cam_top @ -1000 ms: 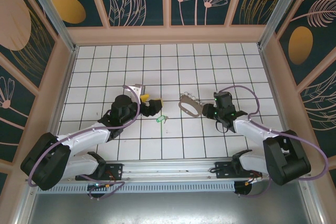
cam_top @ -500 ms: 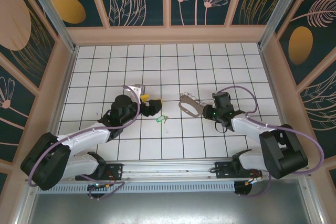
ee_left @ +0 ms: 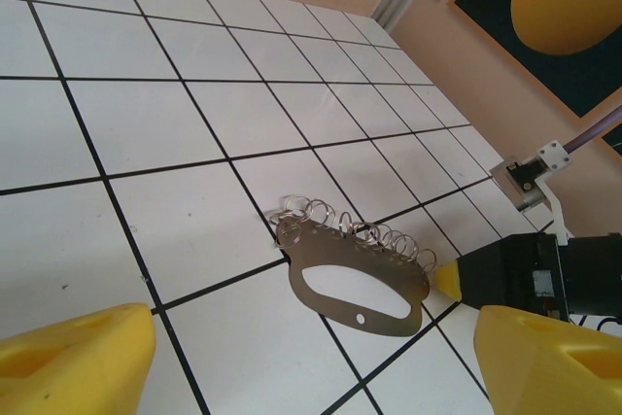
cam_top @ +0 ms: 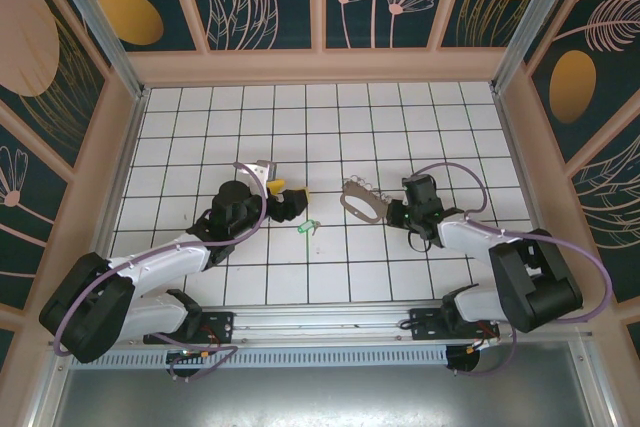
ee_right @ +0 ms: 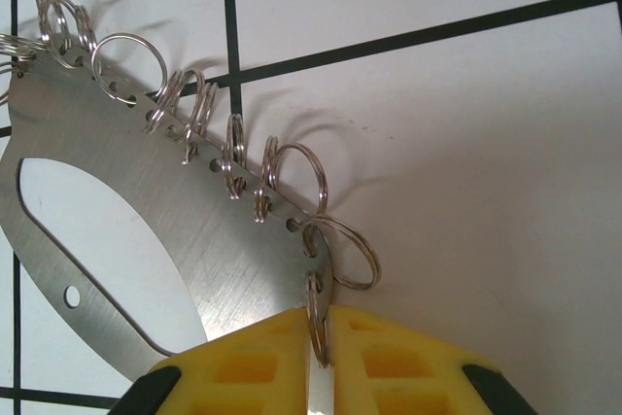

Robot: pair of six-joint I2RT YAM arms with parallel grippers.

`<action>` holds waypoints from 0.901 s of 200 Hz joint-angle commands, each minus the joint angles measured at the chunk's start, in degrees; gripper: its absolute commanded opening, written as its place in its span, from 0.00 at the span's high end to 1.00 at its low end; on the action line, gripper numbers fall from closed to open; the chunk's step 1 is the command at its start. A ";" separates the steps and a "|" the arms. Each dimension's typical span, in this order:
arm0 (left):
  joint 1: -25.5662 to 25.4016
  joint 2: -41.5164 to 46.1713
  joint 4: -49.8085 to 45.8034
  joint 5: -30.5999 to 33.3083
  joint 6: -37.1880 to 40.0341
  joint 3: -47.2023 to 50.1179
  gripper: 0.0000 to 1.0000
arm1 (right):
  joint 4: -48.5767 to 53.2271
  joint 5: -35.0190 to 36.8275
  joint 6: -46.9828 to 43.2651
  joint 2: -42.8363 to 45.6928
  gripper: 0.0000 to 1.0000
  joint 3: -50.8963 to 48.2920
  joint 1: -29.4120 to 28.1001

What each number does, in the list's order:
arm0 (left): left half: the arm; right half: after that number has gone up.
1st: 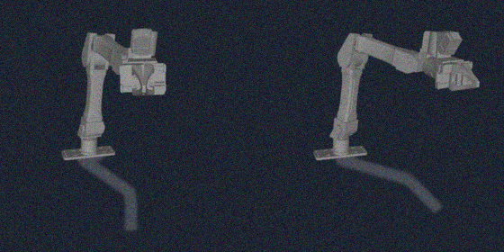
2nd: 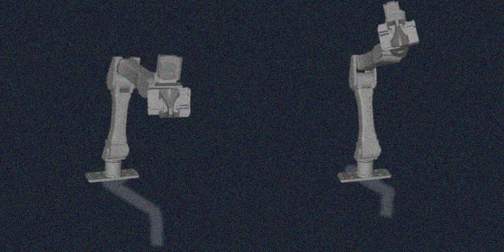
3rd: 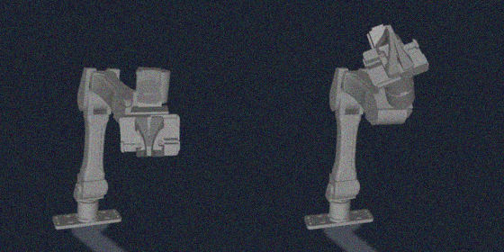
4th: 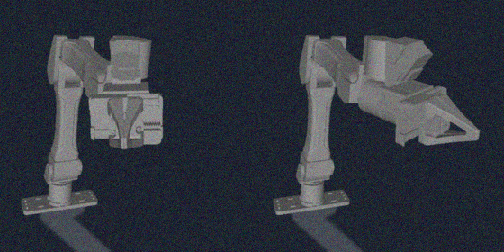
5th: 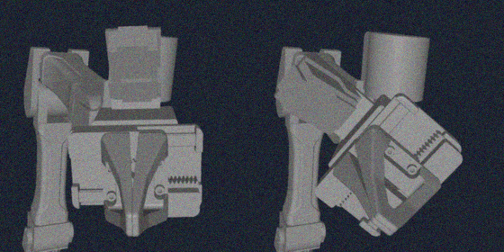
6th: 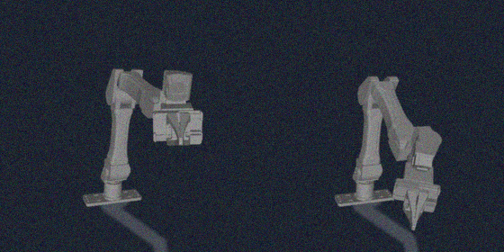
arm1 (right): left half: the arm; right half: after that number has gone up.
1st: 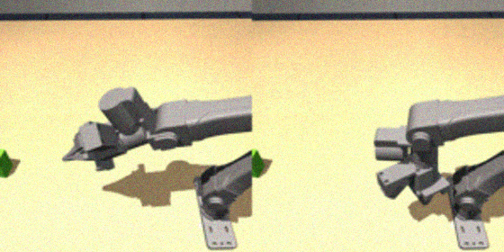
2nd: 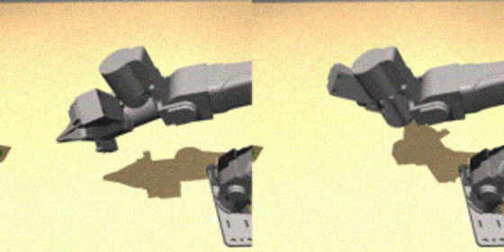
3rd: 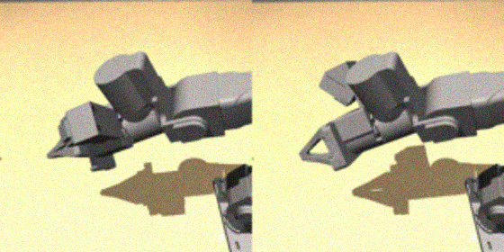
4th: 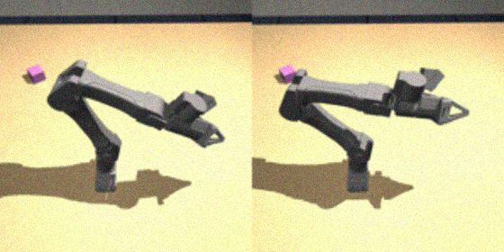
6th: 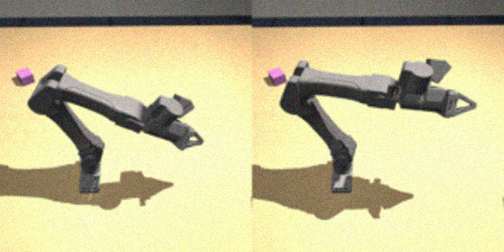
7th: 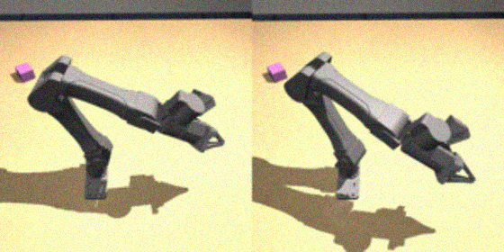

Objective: Put the keys on the keyring

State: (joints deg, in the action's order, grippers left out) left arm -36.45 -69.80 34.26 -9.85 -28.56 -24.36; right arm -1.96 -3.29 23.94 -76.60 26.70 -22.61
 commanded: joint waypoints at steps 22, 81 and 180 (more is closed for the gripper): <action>-0.34 0.38 -0.33 0.62 0.96 -0.07 0.21 | -1.24 0.95 -0.98 -0.41 0.96 1.71 -0.59; -0.40 3.36 -6.04 1.39 3.80 -1.65 0.28 | -1.89 0.97 -2.53 3.19 1.00 0.79 -0.68; -0.37 7.72 -13.14 -5.21 9.91 -9.16 0.34 | -11.49 -20.80 -15.31 11.56 1.00 1.98 0.46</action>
State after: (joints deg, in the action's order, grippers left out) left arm -36.45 -63.02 23.68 -11.79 -21.80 -30.30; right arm -7.88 -14.15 13.76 -65.80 26.83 -22.59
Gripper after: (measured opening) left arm 0.665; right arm 0.041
